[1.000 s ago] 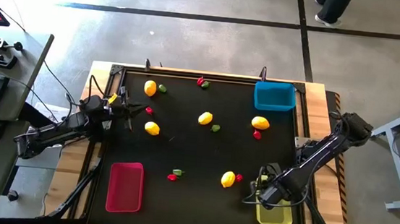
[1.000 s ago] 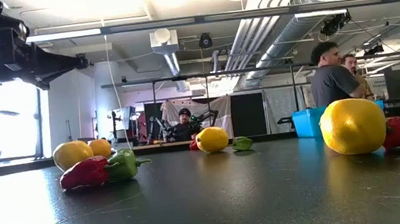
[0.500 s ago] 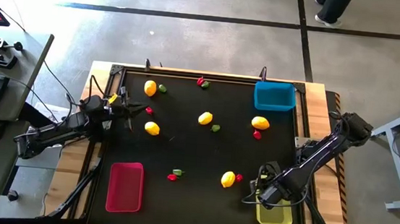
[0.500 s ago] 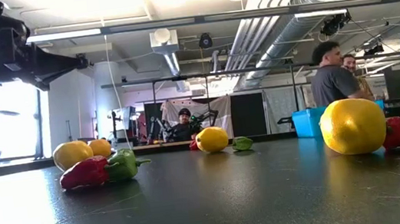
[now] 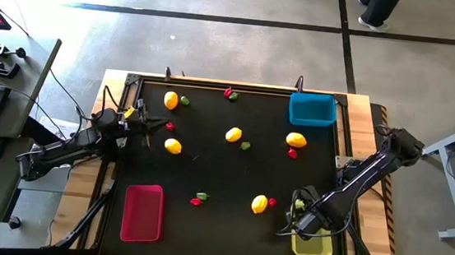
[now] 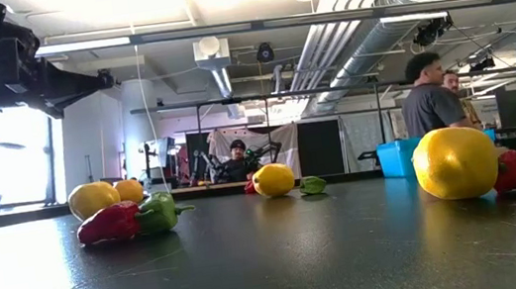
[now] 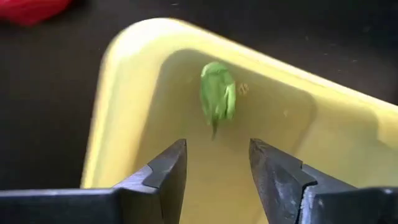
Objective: Sort produce into baskets
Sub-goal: Put the yellow lemon into the blue bin
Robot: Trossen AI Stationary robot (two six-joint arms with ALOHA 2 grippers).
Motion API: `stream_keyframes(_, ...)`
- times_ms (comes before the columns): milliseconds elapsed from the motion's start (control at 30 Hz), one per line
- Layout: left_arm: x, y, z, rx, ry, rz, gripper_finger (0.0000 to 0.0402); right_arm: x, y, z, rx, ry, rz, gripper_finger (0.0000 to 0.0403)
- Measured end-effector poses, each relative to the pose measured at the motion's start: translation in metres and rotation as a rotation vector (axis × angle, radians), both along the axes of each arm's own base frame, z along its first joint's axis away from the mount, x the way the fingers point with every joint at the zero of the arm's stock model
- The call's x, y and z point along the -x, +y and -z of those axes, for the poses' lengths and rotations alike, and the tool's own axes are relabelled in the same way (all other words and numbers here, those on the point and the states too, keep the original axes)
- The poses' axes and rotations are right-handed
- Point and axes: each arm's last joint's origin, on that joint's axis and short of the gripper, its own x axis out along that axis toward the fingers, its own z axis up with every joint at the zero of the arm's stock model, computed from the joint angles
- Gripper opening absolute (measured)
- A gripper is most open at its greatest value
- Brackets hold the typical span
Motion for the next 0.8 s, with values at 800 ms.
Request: stream_keyframes(800,-0.005,0.003,0.009,0.015,0.111,0.002,0.0,-0.055,-0.062,-0.072,0.142,0.025,-0.576,0.0012)
